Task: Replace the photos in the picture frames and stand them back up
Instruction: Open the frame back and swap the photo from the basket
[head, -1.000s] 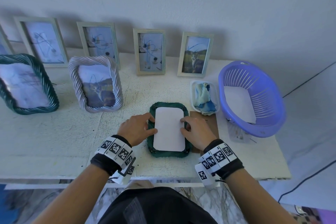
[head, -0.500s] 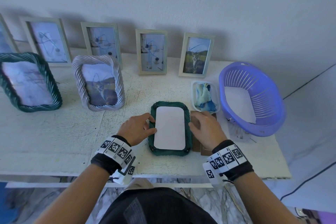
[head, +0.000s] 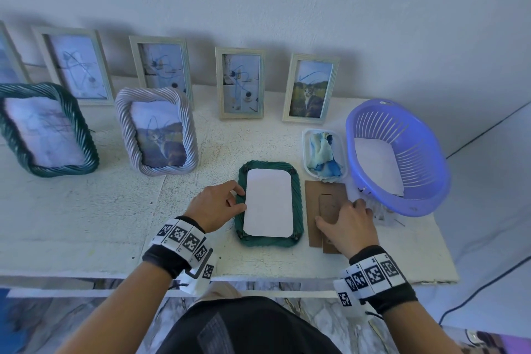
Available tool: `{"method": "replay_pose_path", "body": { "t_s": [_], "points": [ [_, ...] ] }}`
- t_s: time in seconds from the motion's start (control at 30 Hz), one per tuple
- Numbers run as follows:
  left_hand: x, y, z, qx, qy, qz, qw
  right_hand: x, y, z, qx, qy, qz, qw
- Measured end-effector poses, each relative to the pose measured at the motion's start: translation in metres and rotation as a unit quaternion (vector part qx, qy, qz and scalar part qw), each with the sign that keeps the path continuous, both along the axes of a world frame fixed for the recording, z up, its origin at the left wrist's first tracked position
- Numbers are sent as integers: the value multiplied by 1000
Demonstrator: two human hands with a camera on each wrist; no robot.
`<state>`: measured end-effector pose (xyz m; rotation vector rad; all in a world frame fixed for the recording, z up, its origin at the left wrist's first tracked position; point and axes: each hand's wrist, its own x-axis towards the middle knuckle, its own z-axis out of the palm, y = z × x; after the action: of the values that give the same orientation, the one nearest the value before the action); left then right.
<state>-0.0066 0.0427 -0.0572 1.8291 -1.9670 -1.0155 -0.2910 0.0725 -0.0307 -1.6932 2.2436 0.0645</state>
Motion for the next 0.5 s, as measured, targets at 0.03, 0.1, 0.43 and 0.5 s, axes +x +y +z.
{"method": "replay_pose_path", "body": {
  "t_s": [0.03,0.1,0.43,0.5],
  "points": [
    [0,0,0,0,2,0,1000,-2,3,0,4,-16,-5,1000],
    [1,0,0,1,5,-1,1000,-6,7,3,11,-51,-14,999],
    [1,-2,2,7,5,-9,1000,63,-14,27,-21,-112,84,990],
    [1,-3,3,9,3,-12,1000,79,-22,23,-7,-94,92,991]
  ]
}}
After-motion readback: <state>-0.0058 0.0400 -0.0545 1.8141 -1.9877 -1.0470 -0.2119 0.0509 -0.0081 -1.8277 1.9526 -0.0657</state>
